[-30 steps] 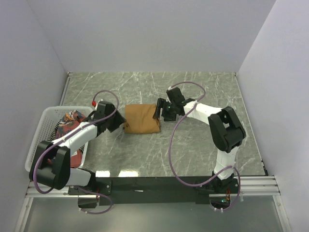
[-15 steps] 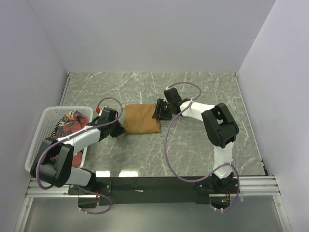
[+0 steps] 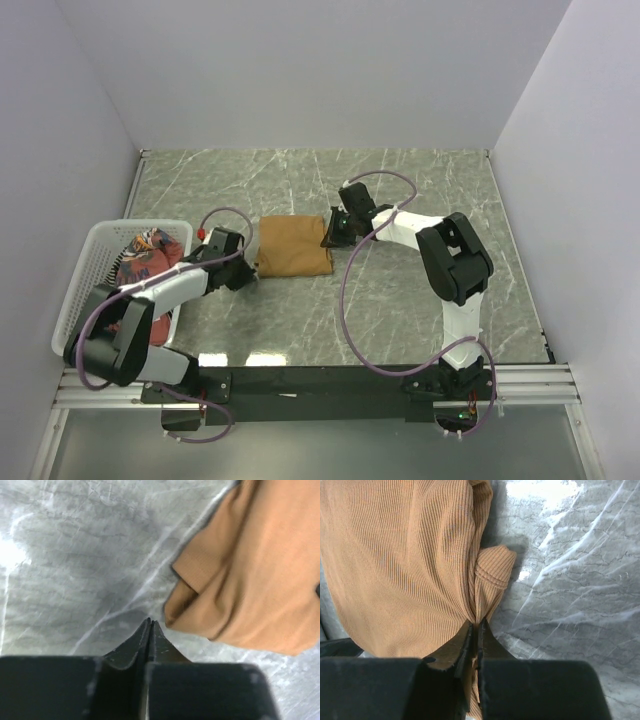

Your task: Fold and stack the tank tops

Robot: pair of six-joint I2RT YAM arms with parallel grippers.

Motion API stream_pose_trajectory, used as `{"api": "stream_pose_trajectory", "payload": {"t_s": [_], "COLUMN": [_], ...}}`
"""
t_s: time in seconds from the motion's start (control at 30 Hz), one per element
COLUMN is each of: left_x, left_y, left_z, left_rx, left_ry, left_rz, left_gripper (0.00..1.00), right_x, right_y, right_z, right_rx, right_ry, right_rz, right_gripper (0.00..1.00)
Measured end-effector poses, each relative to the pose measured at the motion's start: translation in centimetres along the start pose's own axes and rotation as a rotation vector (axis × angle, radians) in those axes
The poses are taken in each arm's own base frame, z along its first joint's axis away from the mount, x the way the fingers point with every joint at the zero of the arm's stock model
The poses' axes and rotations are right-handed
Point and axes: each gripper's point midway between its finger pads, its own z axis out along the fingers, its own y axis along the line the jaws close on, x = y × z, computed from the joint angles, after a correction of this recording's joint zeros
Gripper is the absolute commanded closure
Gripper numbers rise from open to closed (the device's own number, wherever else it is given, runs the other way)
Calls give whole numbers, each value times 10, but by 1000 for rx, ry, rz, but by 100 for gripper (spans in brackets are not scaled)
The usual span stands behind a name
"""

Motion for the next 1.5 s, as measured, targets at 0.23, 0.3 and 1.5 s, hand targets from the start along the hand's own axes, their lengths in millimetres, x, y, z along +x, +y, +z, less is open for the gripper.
{"api": "stream_pose_trajectory", "payload": {"t_s": [0.23,0.3,1.5], "left_x": [-22,-24,-1], "left_y": [-27,-31,-19], "left_z": [-37,-37,2], "left_rx": [141,156,18], "left_ry": [-106,-110,-62], "left_rz": [21,36,110], "left_gripper": [64,65,99], "right_x": [0,-1,-17], "right_y": [0,0,-15], "right_z": [-1,-2,-1], "right_rx": [5,7,23], "right_ry": [4,5,9], "right_rz": [-5,-5,23], "right_gripper": [97,97,100]}}
